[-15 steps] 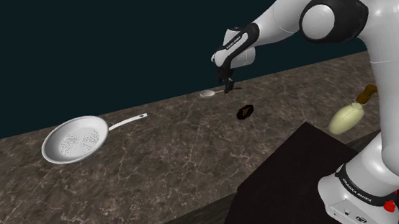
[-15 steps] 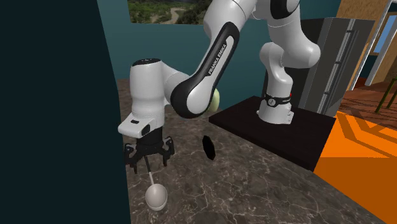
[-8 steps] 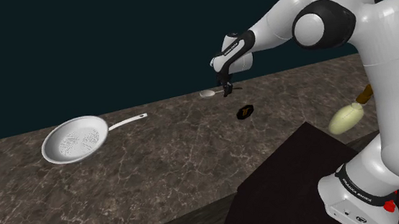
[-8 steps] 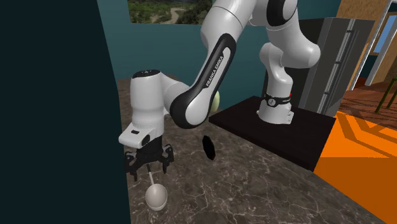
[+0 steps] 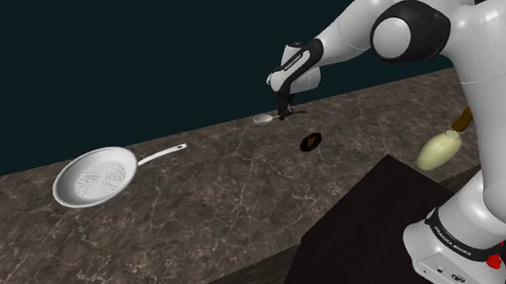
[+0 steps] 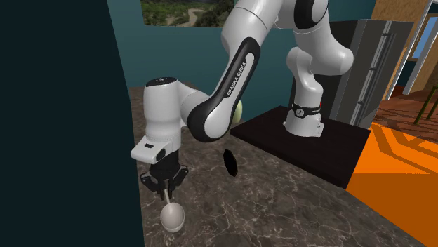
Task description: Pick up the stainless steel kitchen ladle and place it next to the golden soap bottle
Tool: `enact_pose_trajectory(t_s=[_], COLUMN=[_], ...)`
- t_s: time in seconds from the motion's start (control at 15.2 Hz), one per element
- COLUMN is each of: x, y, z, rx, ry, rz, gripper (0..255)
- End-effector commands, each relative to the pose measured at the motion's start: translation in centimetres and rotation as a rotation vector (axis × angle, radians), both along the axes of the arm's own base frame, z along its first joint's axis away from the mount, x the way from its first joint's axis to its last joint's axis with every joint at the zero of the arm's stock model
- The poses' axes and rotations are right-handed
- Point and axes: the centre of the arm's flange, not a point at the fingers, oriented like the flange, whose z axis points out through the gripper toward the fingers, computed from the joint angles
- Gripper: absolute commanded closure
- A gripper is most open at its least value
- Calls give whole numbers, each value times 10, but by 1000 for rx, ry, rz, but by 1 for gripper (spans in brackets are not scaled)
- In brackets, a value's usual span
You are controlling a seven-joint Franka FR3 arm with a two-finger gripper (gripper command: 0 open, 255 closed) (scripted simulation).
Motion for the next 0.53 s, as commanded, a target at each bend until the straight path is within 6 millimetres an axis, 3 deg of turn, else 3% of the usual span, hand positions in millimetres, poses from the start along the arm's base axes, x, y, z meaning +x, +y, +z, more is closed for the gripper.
enact_pose_trajectory(t_s=[0.0,0.46], x=[0,0], y=[0,0], z=[0,5], rx=[0,0], ry=[0,0], rz=[0,0], gripper=[255,255])
